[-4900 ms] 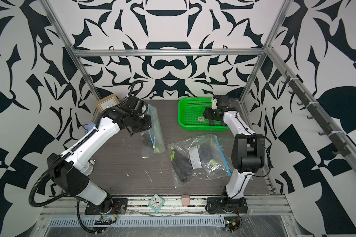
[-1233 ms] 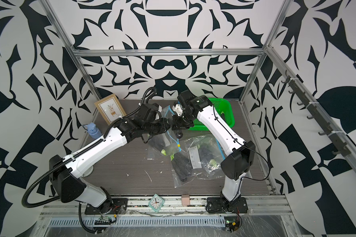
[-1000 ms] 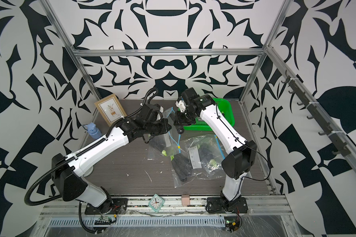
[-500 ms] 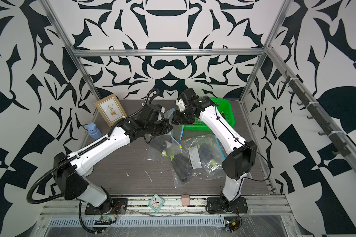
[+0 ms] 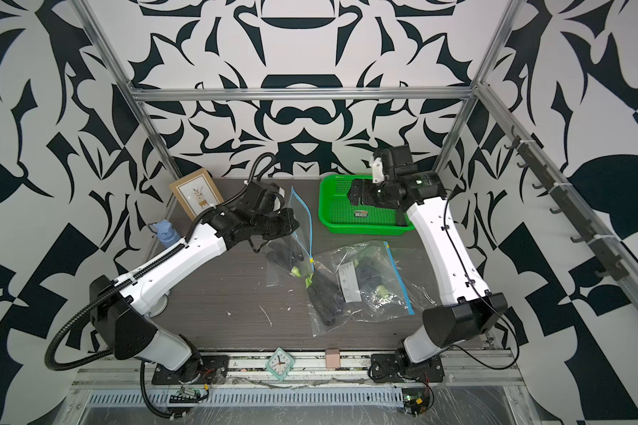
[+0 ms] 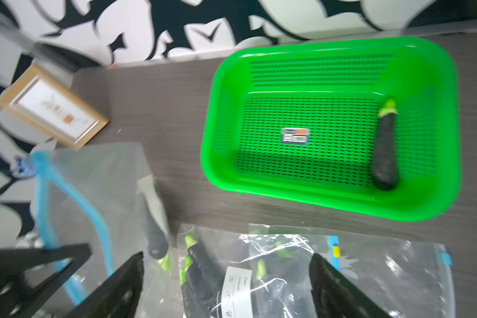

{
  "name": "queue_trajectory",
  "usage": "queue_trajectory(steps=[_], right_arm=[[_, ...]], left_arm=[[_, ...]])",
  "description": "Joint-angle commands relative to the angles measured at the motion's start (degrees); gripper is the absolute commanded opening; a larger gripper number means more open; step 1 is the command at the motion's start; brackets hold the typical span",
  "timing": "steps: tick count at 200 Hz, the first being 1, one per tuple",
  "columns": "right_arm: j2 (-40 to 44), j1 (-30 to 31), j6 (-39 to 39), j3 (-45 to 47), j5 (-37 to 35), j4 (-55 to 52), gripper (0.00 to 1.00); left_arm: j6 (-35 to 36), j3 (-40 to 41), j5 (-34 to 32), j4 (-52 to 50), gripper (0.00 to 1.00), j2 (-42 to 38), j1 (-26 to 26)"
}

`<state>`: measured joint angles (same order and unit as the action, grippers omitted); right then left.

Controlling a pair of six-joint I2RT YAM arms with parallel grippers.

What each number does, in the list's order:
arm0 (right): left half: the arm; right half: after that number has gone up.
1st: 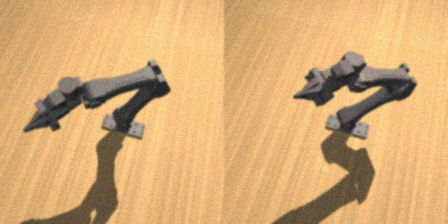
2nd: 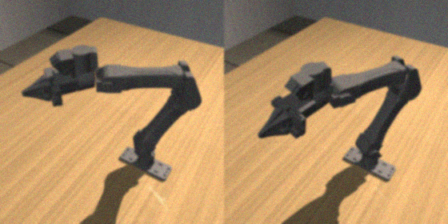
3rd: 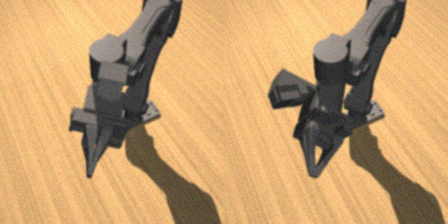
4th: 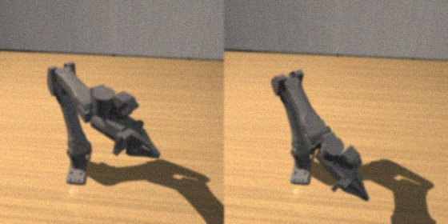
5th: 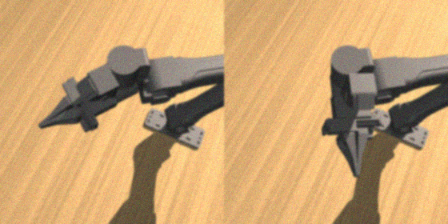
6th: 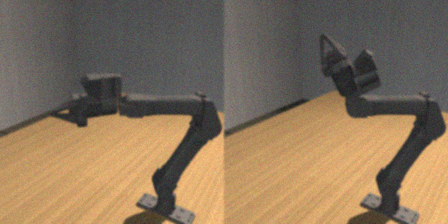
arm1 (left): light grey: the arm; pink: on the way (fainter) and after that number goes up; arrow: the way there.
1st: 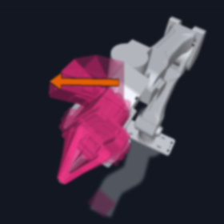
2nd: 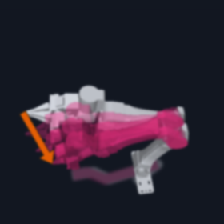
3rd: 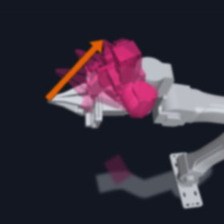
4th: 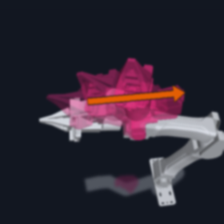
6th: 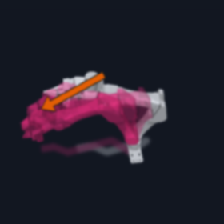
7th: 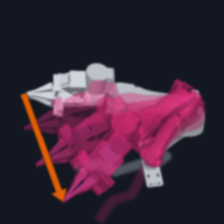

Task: Place the eggplant in a zip-top bag and seal the zipper
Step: Place the eggplant in the zipper food storage bag, then pick up the eggplant from the basket.

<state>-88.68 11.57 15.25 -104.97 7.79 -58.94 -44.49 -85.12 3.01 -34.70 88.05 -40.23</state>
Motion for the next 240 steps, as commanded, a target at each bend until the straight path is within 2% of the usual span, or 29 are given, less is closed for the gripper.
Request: queue_trajectory(steps=[1,40,66,83,129,169,240], right_arm=[[-2.05,-2.48,-2.63,2.83,-6.56,1.11,0.98],[-8.07,-9.3,-2.86,8.02,-9.45,10.94,0.87],[-16.98,-11.88,-4.22,3.84,-11.03,11.72,0.78],[-21.97,-13.23,-5.04,1.4,-11.87,12.35,0.77],[-31.45,-14.45,-6.02,-2.98,-14.69,13.93,0.83],[-35.0,-15.93,-6.68,-3.92,-14.99,17.01,0.83],[-38.53,-17.11,-5.41,-3.85,-11.79,19.13,0.73]], left_arm=[[3.09,-3.56,-2.33,-5.94,0.0,-4.75,1.11],[5.19,-2.43,-5.07,-11.86,0.0,-11.51,3.24],[8.52,-3.53,-7.89,-17.67,0.0,-16.07,3.78],[10.77,-5.82,-7.85,-22.49,0.0,-17.56,4.66],[15.76,-14.14,-10.31,-32.05,0.0,-15.5,6.12],[20.23,-23.18,-8.04,-37.19,0.0,-6.02,8.24],[18.84,-19.98,-3.05,-30.52,0.0,-2.78,8.24]])
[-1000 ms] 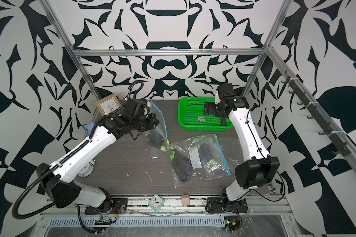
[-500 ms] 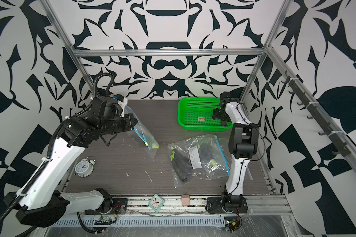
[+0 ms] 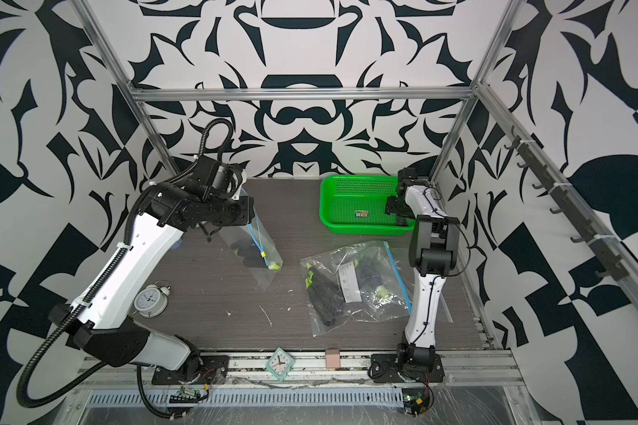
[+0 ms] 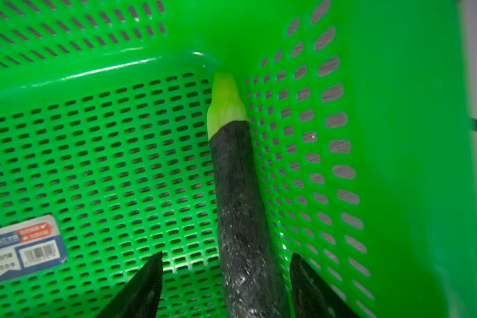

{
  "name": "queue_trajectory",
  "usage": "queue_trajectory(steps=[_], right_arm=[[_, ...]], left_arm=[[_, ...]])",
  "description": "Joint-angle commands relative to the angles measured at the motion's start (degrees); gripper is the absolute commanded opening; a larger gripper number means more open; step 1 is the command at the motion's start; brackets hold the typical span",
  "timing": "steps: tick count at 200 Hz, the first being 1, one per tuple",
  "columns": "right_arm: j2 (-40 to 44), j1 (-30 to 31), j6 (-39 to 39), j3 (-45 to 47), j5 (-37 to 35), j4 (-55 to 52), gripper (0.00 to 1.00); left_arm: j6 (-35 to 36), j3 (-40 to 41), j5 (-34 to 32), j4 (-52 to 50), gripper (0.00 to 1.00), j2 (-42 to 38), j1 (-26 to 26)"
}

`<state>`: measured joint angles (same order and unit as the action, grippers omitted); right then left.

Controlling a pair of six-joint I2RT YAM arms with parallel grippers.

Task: Place the eggplant in a zip-top bag and seal the zipper
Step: Pick up the eggplant from the basket.

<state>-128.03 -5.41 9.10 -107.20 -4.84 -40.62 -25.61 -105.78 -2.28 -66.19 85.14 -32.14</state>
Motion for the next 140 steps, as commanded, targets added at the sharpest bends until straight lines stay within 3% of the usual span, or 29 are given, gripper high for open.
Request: queue_trajectory(steps=[1,71,107,125,140], right_arm=[[0.79,-0.13,0.78,-1.62,0.86,0.81,0.72],[0.42,-0.12,2.65,3.23,3.77,2.72,0.56],[-0.47,-0.13,3.06,4.09,4.41,3.15,0.56],[0.18,-0.13,3.36,5.3,4.55,4.41,0.49],[0.97,-0.06,3.37,6.1,4.65,5.35,0.37]], left_arm=[[-0.05,0.71,2.31,1.02,0.0,0.12,0.19],[-2.74,3.67,7.36,5.73,0.0,1.96,0.09],[-5.4,7.12,10.01,10.05,0.0,1.69,0.06],[-6.29,8.23,10.71,11.5,0.0,1.69,0.06],[-6.82,8.8,11.09,12.39,0.0,1.86,0.06]])
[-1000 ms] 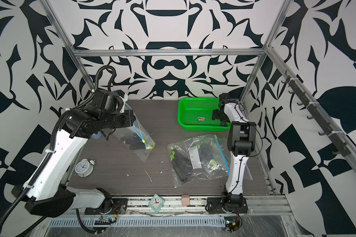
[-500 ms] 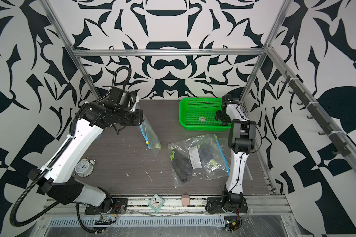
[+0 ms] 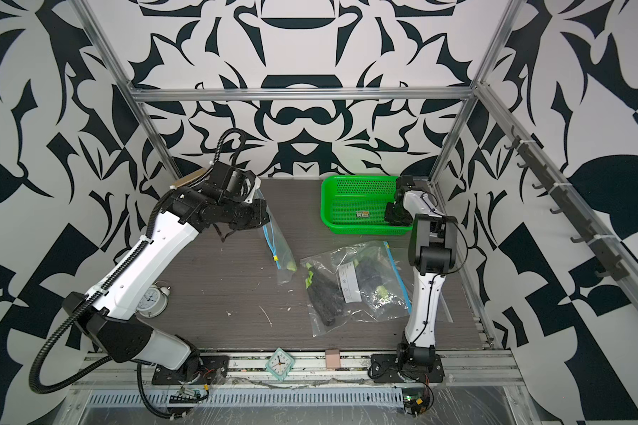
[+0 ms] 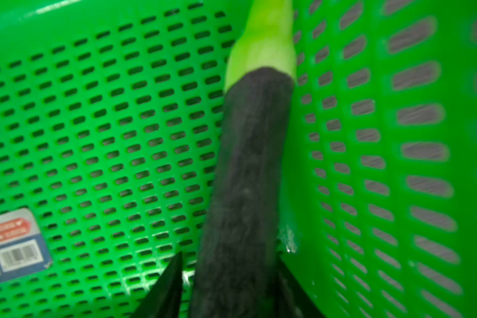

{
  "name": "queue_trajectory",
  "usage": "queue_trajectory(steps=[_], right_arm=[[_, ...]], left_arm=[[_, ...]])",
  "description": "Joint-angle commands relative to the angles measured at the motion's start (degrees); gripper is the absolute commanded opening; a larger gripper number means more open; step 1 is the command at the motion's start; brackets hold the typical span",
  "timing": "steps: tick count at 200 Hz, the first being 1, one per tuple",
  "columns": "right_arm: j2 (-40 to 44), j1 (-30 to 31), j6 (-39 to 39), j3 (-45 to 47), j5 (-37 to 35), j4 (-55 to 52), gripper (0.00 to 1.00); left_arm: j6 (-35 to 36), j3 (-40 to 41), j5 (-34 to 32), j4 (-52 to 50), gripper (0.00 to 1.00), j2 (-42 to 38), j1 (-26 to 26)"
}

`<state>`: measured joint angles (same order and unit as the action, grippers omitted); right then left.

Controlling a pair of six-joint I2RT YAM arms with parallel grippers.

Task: Place the eggplant in a zip-top bag and seal the zipper
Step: Pick up the eggplant from the basket, then place the eggplant in the zipper food storage bag.

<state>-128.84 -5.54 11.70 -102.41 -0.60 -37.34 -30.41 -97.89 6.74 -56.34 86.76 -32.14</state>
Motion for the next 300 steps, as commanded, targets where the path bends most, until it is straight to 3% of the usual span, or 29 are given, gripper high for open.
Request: queue_trajectory(steps=[1,21,42,118,188,235,300], right_arm=[[1.85,0.04,0.77,1.32,0.42,2.08,0.36],[3.62,0.05,0.77,2.3,0.8,2.6,0.21],[6.82,0.05,0.94,3.46,2.82,3.08,0.14],[26.4,0.54,2.89,14.84,19.49,1.59,0.1],[45.65,4.17,1.35,22.85,32.87,-6.13,0.09],[50.84,14.78,0.56,18.5,38.04,-18.0,0.09],[47.52,28.35,1.79,9.22,40.83,-32.27,0.09]], left_arm=[[-2.02,0.97,2.1,2.54,0.0,0.25,0.06],[-2.41,1.38,2.27,3.23,0.0,0.6,0.11],[-2.73,1.61,2.52,4.0,0.0,1.1,0.06],[-7.54,5.94,3.93,13.14,0.0,3.12,-0.81],[-9.22,2.85,4.29,17.44,0.0,9.7,-3.64],[-9.88,0.65,4.62,19.07,0.0,13.54,-5.64],[-11.31,0.84,3.72,21.12,0.0,14.41,-7.92]])
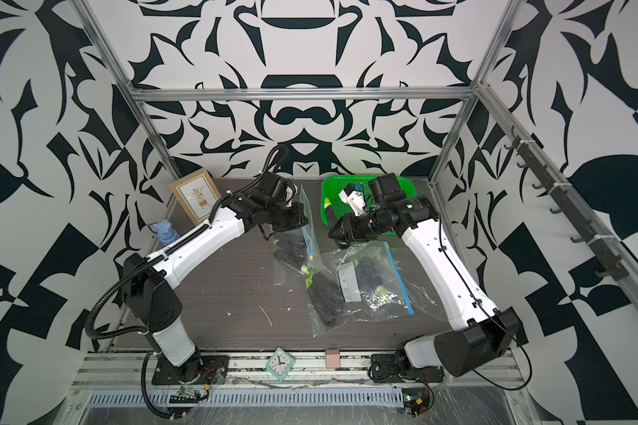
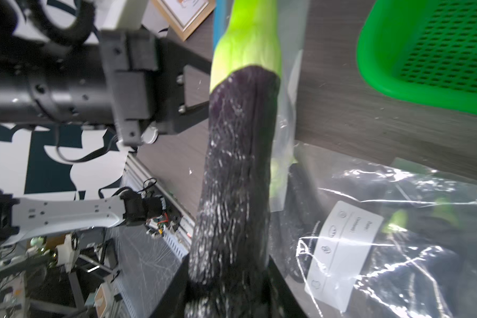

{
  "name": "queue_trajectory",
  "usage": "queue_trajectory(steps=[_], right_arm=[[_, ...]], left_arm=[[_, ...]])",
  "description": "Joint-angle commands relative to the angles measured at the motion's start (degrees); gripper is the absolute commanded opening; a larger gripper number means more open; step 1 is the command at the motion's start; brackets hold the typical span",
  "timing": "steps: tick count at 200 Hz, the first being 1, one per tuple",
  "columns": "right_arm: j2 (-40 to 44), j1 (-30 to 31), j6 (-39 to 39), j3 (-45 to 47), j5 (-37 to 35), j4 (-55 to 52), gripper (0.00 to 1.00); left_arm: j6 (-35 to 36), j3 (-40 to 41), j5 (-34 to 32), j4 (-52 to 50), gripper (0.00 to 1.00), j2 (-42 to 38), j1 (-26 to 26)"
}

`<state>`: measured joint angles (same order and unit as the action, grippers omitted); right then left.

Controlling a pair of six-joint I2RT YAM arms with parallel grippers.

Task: Place the eggplant in a zip-top bag and seal the zipper
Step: Place the eggplant in the zipper food storage bag.

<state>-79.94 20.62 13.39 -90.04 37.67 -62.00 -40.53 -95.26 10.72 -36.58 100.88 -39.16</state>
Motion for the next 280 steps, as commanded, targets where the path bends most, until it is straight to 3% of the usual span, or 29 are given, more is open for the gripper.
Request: queue_trajectory(steps=[1,41,93,221,280], right_arm=[[-1.45,2.25,0.13,-3.23,2.66,-7.74,0.09],[-4.8,5.01,0.08,-5.03,4.6,-12.52,0.08],[-8.56,5.13,0.39,-7.26,1.85,-13.44,0.08],[-10.28,2.67,1.29,-8.45,-1.72,-12.76,0.07],[-13.99,2.05,0.94,-11.09,-2.43,-12.77,0.07]], left_arm=[[-1.2,-1.73,-0.26,1.39,0.0,0.29,-0.96],[-1.57,-1.24,-1.25,1.87,0.0,-0.32,-2.49],[-2.01,0.17,-1.64,2.67,0.0,-2.04,-4.34],[-1.08,3.02,-2.34,2.74,0.0,-5.34,-4.98],[-1.13,3.61,-3.22,2.83,0.0,-6.18,-8.1]])
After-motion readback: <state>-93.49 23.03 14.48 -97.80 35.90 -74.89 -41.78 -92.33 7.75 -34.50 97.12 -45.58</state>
